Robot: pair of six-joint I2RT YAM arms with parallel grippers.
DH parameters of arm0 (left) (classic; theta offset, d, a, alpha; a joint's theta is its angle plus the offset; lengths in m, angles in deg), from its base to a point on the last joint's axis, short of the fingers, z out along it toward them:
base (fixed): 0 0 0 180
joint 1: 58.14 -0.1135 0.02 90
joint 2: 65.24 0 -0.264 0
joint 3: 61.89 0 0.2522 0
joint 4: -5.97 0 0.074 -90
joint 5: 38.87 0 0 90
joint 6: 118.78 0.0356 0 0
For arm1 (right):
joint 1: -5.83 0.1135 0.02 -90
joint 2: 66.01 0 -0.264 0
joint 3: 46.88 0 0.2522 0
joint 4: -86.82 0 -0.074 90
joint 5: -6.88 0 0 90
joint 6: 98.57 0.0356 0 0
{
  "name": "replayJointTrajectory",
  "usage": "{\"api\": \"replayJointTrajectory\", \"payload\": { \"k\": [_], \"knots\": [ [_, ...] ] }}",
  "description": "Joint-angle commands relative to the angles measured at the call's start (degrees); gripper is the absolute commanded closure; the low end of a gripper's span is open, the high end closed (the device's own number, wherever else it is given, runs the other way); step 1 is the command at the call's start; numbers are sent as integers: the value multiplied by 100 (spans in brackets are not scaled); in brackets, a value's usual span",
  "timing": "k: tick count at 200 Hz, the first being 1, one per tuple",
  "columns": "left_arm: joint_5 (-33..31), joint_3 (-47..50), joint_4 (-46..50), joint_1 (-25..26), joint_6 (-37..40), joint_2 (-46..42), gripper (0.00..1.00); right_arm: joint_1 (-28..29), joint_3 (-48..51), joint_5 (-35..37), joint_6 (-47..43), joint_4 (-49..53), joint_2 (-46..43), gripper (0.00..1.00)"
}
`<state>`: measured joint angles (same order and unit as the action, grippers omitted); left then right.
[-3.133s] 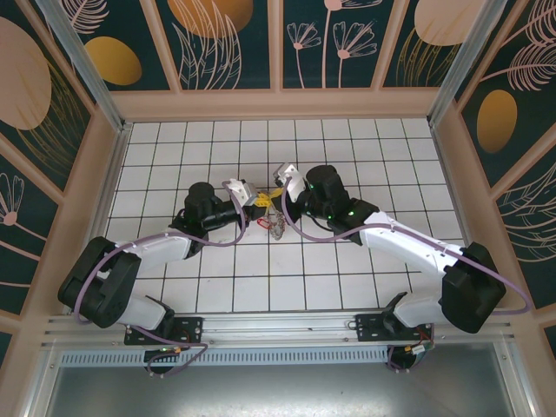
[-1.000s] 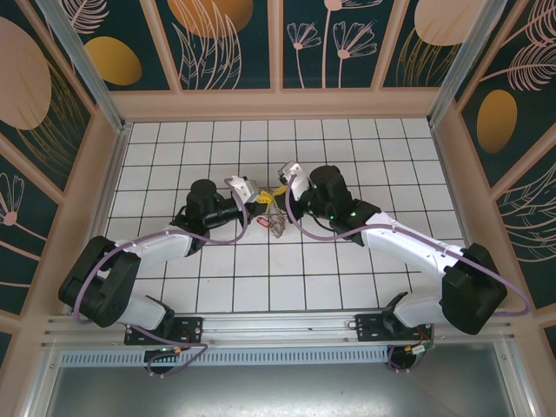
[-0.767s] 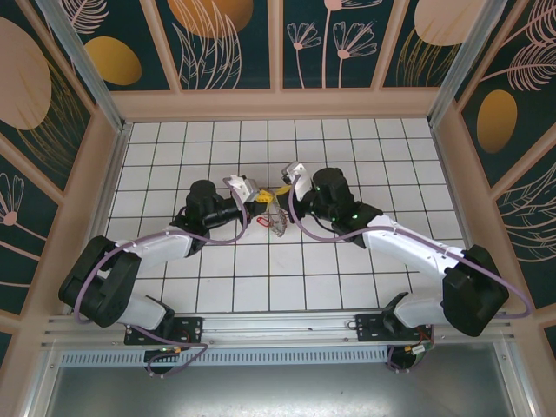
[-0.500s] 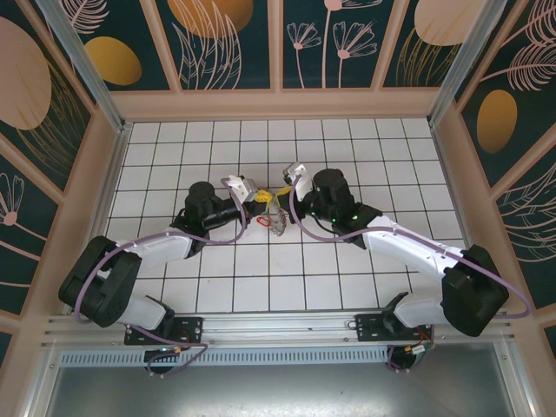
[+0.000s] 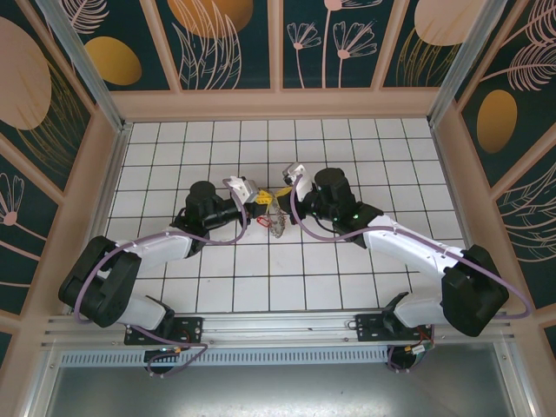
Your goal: Put the keys on the keyring
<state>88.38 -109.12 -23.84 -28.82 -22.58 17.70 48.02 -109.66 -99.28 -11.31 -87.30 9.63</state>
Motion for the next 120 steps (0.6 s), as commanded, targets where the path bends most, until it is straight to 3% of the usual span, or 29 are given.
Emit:
{"api": "replayJointTrajectory", "payload": {
  "k": [1,77,120],
  "knots": [
    [82,-194,227,-5,190,-40,86,12,-253,-238,-138,-132,-110,100],
    [237,-441,702,-5,472,30,84,69,-338,-374,-277,-21,-7,100],
    [341,-529,745,-5,564,51,98,70,-372,-454,-366,92,111,100]
  ]
}}
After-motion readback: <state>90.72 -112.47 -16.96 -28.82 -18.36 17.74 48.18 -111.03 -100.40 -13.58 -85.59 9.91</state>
